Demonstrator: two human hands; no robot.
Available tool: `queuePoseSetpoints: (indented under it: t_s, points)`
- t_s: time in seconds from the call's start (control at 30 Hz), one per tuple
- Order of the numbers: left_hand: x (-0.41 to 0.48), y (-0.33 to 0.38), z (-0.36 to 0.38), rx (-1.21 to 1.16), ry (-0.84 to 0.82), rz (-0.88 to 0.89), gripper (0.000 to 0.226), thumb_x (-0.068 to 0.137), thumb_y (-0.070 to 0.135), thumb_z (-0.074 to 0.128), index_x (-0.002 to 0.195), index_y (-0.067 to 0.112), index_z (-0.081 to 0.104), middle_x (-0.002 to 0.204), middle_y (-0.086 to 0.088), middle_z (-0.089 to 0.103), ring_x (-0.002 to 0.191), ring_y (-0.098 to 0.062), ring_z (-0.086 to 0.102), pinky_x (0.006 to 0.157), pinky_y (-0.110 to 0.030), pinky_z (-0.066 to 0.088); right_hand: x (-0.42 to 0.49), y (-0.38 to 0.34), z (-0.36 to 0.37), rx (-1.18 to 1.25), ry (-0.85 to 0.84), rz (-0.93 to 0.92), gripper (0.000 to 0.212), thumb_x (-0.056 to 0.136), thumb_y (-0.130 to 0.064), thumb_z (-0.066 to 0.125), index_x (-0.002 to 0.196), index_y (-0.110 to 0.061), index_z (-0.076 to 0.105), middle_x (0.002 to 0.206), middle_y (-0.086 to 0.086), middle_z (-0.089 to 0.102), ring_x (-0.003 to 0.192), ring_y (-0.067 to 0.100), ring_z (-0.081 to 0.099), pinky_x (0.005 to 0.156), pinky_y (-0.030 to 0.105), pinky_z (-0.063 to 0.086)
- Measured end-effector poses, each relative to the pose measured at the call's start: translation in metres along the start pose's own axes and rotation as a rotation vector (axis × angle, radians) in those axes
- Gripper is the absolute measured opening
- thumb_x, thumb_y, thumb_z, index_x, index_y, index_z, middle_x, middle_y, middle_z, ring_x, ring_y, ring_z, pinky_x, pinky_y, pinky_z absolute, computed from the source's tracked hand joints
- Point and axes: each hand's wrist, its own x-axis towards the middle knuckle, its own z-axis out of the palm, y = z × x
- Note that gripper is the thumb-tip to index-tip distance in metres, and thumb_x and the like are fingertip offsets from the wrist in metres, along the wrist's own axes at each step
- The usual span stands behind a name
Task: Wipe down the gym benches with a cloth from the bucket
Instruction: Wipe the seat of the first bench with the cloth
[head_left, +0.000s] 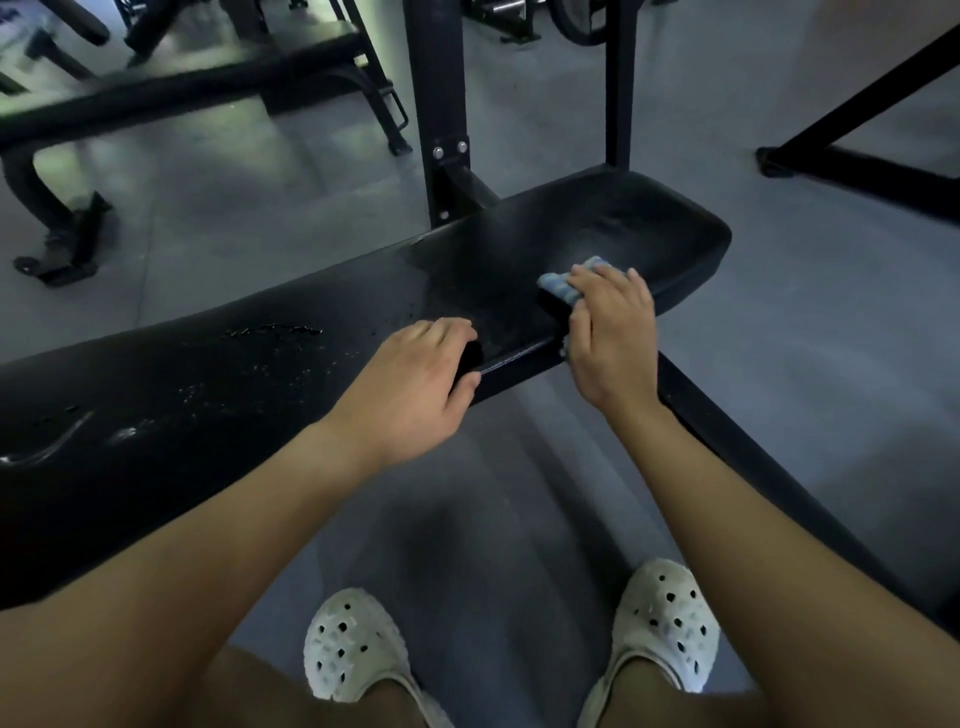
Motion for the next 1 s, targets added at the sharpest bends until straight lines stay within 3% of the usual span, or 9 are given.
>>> queuePoseSetpoints:
  t_s: [0.17, 0.27, 0.43, 0.6, 0.73, 0.83, 1.0]
  points:
    - [-0.005, -0.007, -0.001, -0.043, 0.010, 0.009, 0.044, 0.104, 0.035, 0.052, 0.141, 0.011, 0.050, 0.152, -0.005, 0.049, 0.139, -0.022, 0.046, 0.121, -0.040, 0.031, -0.019, -0.039, 0.014, 0.008, 0.057, 0.096, 0.037, 0.097, -0.013, 0.043, 0.129, -0.011, 0.062, 0.140, 0.004, 0.059, 0.141, 0.023, 0.041, 0.126, 0.044, 0.012]
    - [-0.010, -0.008, -0.001, -0.031, 0.024, 0.002, 0.041, 0.101, 0.031, 0.055, 0.136, 0.009, 0.053, 0.143, -0.009, 0.055, 0.134, -0.025, 0.049, 0.118, -0.039, 0.036, -0.045, -0.069, 0.026, -0.012, -0.043, -0.103, 0.045, 0.097, -0.018, 0.041, 0.136, -0.008, 0.059, 0.146, 0.006, 0.055, 0.142, 0.027, 0.041, 0.124, 0.050, 0.018]
    - [-0.031, -0.016, -0.008, -0.012, 0.072, -0.116, 0.034, 0.098, 0.034, 0.055, 0.121, 0.009, 0.056, 0.123, -0.008, 0.058, 0.111, -0.026, 0.055, 0.095, -0.042, 0.047, -0.046, -0.067, 0.025, -0.081, -0.231, -0.390, 0.047, 0.099, -0.023, 0.043, 0.143, -0.010, 0.055, 0.150, 0.004, 0.052, 0.143, 0.024, 0.041, 0.123, 0.044, 0.021]
    - [-0.070, -0.024, -0.010, 0.042, 0.077, -0.195, 0.034, 0.098, 0.036, 0.056, 0.121, 0.012, 0.059, 0.122, -0.004, 0.057, 0.107, -0.023, 0.055, 0.092, -0.042, 0.050, -0.021, -0.046, 0.010, -0.118, -0.156, -0.071, 0.045, 0.102, -0.022, 0.036, 0.142, -0.013, 0.053, 0.147, 0.004, 0.054, 0.144, 0.023, 0.038, 0.126, 0.041, 0.012]
    - [-0.087, -0.025, -0.011, 0.030, 0.040, -0.180, 0.039, 0.100, 0.030, 0.055, 0.134, 0.010, 0.058, 0.141, -0.006, 0.055, 0.128, -0.023, 0.053, 0.110, -0.042, 0.044, -0.039, -0.082, 0.023, -0.120, -0.135, -0.013, 0.049, 0.101, -0.026, 0.031, 0.145, -0.014, 0.050, 0.152, 0.003, 0.049, 0.147, 0.024, 0.032, 0.126, 0.043, 0.008]
    - [-0.090, -0.026, -0.012, 0.041, 0.037, -0.160, 0.042, 0.100, 0.025, 0.056, 0.138, 0.007, 0.057, 0.146, -0.010, 0.055, 0.134, -0.025, 0.052, 0.116, -0.042, 0.039, -0.064, -0.116, 0.031, -0.123, -0.223, -0.165, 0.052, 0.102, -0.030, 0.034, 0.151, -0.014, 0.044, 0.157, 0.003, 0.043, 0.149, 0.026, 0.030, 0.126, 0.048, 0.011]
    - [-0.084, -0.022, -0.015, 0.052, 0.007, -0.183, 0.037, 0.101, 0.020, 0.053, 0.134, 0.005, 0.059, 0.135, -0.011, 0.061, 0.123, -0.028, 0.058, 0.111, -0.039, 0.041, -0.067, -0.116, 0.022, -0.128, -0.389, -0.469, 0.054, 0.106, -0.032, 0.029, 0.158, -0.018, 0.032, 0.163, -0.001, 0.033, 0.153, 0.018, 0.021, 0.126, 0.043, 0.011]
